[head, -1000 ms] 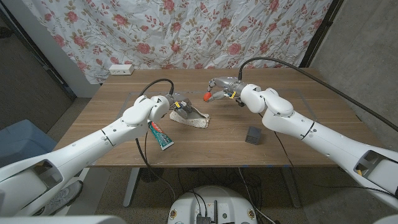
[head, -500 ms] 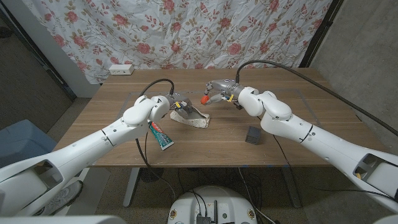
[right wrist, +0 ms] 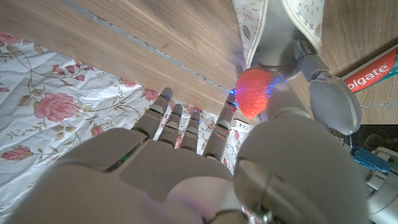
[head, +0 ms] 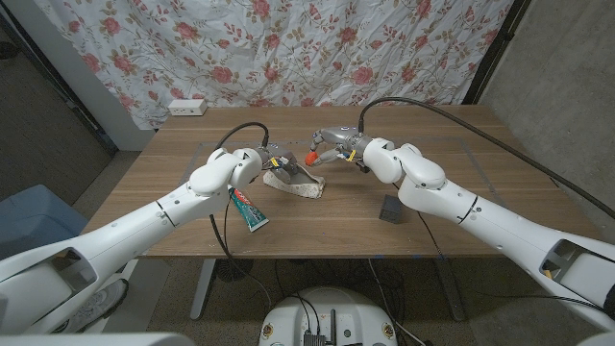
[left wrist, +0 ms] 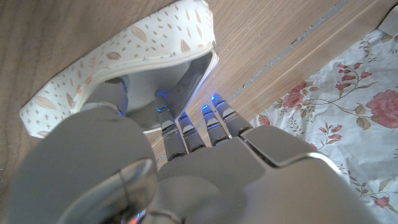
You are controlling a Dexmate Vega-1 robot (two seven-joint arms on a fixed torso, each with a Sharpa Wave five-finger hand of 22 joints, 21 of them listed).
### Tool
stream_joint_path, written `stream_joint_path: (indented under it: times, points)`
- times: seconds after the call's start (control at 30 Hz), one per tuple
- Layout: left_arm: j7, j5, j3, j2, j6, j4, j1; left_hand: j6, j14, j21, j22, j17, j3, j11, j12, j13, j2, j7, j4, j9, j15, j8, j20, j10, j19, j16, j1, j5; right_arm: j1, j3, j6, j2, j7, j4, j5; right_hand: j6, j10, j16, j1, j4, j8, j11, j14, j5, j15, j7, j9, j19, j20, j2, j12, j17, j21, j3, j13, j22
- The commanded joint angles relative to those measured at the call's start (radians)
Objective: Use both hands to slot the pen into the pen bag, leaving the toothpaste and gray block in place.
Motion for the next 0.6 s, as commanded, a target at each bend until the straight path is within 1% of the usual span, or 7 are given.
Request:
stream_joint_path:
  times: [0.03, 0.37, 0.4, 0.6]
  points:
    - [0.003, -0.001, -0.001, 0.001, 0.004, -0.002, 0.003, 0.011, 0.003, 0.006, 0.002, 0.002, -0.006, -0.003, 0.006, 0.002, -0.001, -0.001, 0.002, 0.001, -0.077, 0.004, -0.004, 0.004, -0.002, 0.005, -0.013, 0.004, -0.01, -0.011, 0.013, 0.015, -0.009, 0.015, -0.006, 0.014, 0.006, 0.003, 0.005, 0.002, 0.008, 0.0, 0.01, 0.004, -0.002, -0.001, 0.0, 0.006, 0.005, 0.004, 0.005, 0.004, 0.007, -0.003, 0.001, 0.004]
    - [0.005, 0.001, -0.001, -0.002, 0.011, -0.004, 0.005, 0.012, 0.009, 0.007, 0.002, 0.002, -0.008, -0.003, 0.007, 0.002, 0.0, 0.0, 0.002, 0.001, -0.078, 0.004, -0.003, 0.01, -0.001, 0.006, -0.016, 0.004, -0.015, -0.014, 0.008, 0.026, -0.011, 0.023, -0.003, 0.021, 0.01, 0.004, 0.004, 0.003, 0.008, 0.0, 0.011, 0.004, -0.003, 0.0, -0.002, 0.007, 0.003, 0.003, 0.005, 0.004, 0.007, -0.006, 0.001, 0.004]
    - [0.009, -0.005, 0.0, 0.002, -0.002, -0.002, 0.003, 0.012, 0.008, 0.007, 0.002, 0.002, -0.008, -0.003, 0.008, 0.002, 0.001, 0.001, 0.002, 0.001, -0.078, 0.004, -0.003, 0.01, 0.0, 0.006, -0.016, 0.004, -0.014, -0.015, 0.009, 0.027, -0.012, 0.025, -0.003, 0.022, 0.01, 0.004, 0.004, 0.003, 0.009, 0.0, 0.011, 0.004, -0.003, 0.0, -0.002, 0.008, 0.003, 0.003, 0.005, 0.004, 0.007, -0.006, 0.001, 0.004]
    - [0.004, -0.001, 0.0, -0.001, 0.012, -0.007, 0.007, 0.013, 0.011, 0.007, 0.002, 0.002, -0.01, -0.005, 0.008, 0.002, 0.001, 0.001, 0.001, 0.001, -0.079, 0.004, -0.004, 0.011, 0.001, 0.007, -0.018, 0.004, -0.013, -0.02, 0.011, 0.032, -0.01, 0.034, 0.001, 0.022, 0.011, 0.004, 0.004, 0.003, 0.008, 0.0, 0.012, 0.004, -0.005, 0.0, -0.003, 0.007, 0.003, 0.003, 0.005, 0.005, 0.006, -0.007, 0.001, 0.004]
